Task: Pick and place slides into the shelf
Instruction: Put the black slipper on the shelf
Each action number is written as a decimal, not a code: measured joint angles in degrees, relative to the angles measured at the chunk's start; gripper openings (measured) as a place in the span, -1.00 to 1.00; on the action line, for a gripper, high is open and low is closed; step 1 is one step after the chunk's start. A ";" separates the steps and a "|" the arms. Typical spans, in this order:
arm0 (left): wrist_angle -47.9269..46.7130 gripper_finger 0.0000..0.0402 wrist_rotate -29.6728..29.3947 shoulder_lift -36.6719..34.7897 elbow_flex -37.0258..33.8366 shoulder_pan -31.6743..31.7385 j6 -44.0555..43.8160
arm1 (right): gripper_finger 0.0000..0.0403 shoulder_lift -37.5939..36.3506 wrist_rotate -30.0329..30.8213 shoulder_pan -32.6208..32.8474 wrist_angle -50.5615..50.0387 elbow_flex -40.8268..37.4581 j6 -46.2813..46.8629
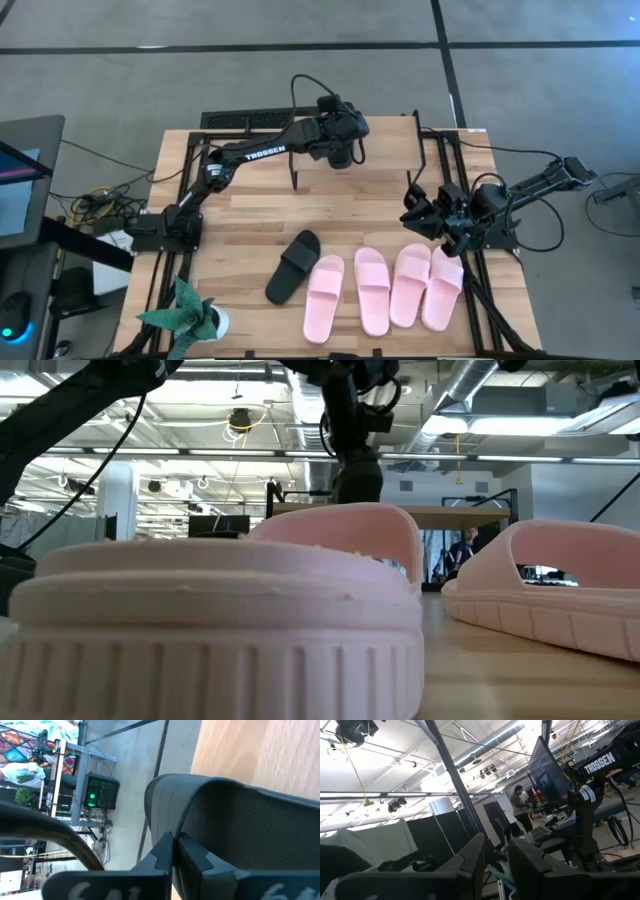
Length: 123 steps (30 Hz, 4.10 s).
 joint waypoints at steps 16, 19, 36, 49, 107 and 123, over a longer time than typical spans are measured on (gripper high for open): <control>1.01 -1.00 1.25 0.25 -2.00 0.15 -1.46 | -0.62 0.00 0.02 0.00 0.00 0.00 -1.32; 0.81 -0.97 2.25 0.25 -2.46 0.08 -2.55 | -0.62 0.00 0.02 0.00 -0.01 0.00 -1.32; 0.68 -0.64 2.70 0.25 -2.51 0.22 -4.92 | -0.62 0.00 0.02 0.09 0.00 0.00 -1.33; 0.74 -0.51 2.56 0.25 -2.51 0.20 -5.68 | -0.62 0.00 0.02 0.09 -0.02 0.00 -1.32; -38.04 -0.24 35.19 -51.13 -2.34 -14.25 -21.81 | -0.63 49.84 10.55 -0.59 -34.75 38.21 -0.92; -38.01 -0.24 31.60 -60.53 -2.29 -14.23 -25.70 | -0.63 68.22 8.41 -1.19 -41.54 54.02 -4.73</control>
